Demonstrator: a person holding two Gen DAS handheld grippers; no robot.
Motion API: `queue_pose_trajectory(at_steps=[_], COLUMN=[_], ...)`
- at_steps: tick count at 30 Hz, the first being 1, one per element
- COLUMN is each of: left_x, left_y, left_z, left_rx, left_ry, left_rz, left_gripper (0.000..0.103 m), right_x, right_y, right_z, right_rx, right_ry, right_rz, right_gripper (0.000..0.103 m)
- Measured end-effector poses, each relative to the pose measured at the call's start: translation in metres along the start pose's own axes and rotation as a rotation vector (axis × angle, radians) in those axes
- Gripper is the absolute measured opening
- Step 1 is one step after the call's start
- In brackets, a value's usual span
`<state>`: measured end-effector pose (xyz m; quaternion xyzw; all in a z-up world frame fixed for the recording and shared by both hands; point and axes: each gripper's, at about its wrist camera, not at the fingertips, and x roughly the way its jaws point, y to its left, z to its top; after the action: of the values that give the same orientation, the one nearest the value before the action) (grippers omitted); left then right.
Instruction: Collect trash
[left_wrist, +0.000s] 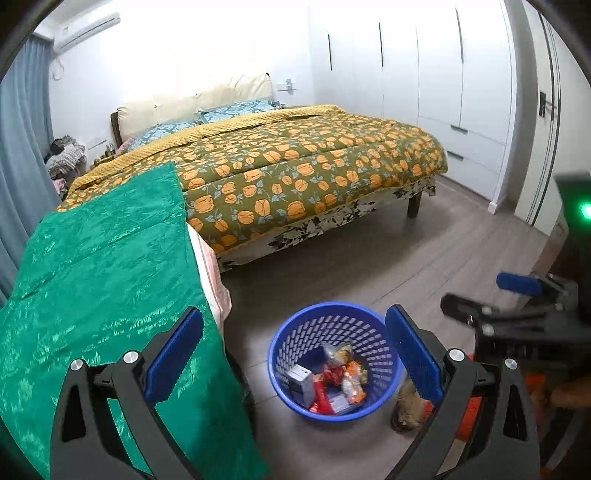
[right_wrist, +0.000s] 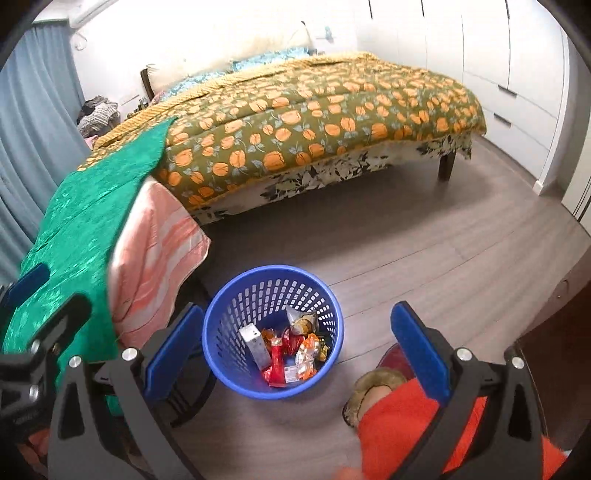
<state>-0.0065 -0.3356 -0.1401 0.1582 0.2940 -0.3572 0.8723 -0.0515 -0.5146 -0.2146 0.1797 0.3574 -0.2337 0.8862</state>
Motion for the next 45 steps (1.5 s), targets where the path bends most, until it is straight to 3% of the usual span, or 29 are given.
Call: queue_pose_trajectory(at_steps=[2, 8, 18, 26, 45], left_x=[-0.005, -0.008, -0.013, -0.032, -0.037], left_y=[0.002, 0.008, 0.016, 0.018, 0.017], left_z=[-0.002, -0.013, -0.037, -0.036, -0.035], left_rx=[-0.008, -0.042, -0.068, -0.084, -0.085], left_ry=[0.020, 0.073, 0.204, 0.205, 0.203], left_rz=[-0.048, -0.069, -0.034, -0.007, 0.011], left_gripper=[0.098, 0.098, 0.098, 0.098, 0.098], right_x=[-0.010, -0.035, -0.054, -0.075, -0.071], right_y=[0.004, 0.006, 0.031, 0.036, 0.040], right_z=[-0.006, -0.026, -0.047, -0.051, -0.056], right_rx=[-0.008, 0.025, -0.030, -0.052, -0.066], right_ry=[-0.012, -0.019, 0.030, 0.018, 0.055], right_rz=[-0.021, -0.044, 0.016, 0.015, 0.012], right_gripper=[0.099, 0.099, 0.098, 0.098, 0.098])
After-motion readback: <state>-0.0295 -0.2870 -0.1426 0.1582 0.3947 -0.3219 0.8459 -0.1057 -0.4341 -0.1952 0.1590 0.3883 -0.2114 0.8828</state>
